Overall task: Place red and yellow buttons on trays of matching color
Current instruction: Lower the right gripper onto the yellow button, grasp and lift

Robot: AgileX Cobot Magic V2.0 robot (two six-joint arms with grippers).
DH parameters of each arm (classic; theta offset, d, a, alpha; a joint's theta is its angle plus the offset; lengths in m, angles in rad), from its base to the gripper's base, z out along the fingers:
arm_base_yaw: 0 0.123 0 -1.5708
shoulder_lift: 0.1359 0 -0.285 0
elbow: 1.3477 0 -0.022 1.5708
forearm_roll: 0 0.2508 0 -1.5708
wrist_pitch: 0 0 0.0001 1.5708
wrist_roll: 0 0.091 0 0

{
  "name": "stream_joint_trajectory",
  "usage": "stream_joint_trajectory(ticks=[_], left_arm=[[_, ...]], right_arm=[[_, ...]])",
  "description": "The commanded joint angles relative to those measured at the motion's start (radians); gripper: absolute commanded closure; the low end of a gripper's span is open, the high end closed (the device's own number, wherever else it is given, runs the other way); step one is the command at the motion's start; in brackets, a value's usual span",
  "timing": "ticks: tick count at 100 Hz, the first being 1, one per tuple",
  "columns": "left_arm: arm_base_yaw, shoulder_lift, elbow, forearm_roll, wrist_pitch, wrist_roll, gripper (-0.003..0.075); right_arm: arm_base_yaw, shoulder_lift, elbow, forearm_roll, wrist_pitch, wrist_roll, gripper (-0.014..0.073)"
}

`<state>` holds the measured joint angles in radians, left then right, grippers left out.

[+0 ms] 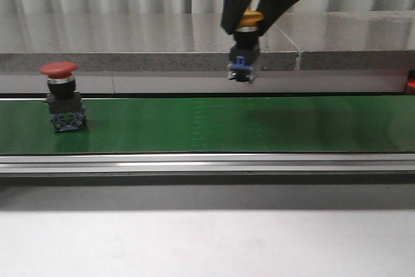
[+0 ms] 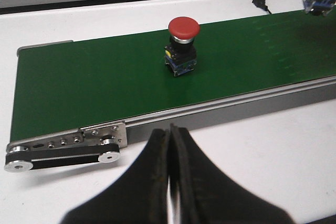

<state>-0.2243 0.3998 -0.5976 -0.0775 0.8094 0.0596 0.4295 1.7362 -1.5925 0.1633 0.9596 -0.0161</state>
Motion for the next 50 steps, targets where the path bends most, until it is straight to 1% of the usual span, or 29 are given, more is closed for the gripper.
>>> stream_joint_trajectory(ticks=[1,20,34,35,36,49,50], left_arm=[[-0.009,0.009,-0.024,-0.012,-0.069,-0.009,0.0741],[-0.009,0.009,-0.024,-0.012,-0.069,-0.009,0.0741],[-0.009,0.009,-0.024,-0.012,-0.069,-0.009,0.0741],[-0.009,0.009,-0.024,-0.012,-0.069,-0.009,0.0741],[-0.009,0.009,-0.024,-0.012,-0.069,-0.009,0.0741],[-0.009,0.009,-0.024,-0.012,-0.069,-0.009,0.0741],[-0.009,0.009,-0.024,-0.012,-0.069,-0.009,0.0741]], right_arm=[[-0.063,-0.117,0.028,0.011,-0.032,0.016,0.0462],[-0.216,-0.251,0.147,0.011,-0.035,0.038,0.0462],[-0.359,-0.344,0.228,0.011,-0.036,0.038,0.0462],[-0.383,-0.356,0.235,0.011,-0.036,0.038,0.0462],[-0.383,-0.356,0.238,0.011,-0.036,0.038,0.0462],[-0.545,-0.417,0.285,0.01,-0.033,0.039,0.0462],[-0.545,-0.417,0.287,0.01,-0.033,0.039,0.0462]])
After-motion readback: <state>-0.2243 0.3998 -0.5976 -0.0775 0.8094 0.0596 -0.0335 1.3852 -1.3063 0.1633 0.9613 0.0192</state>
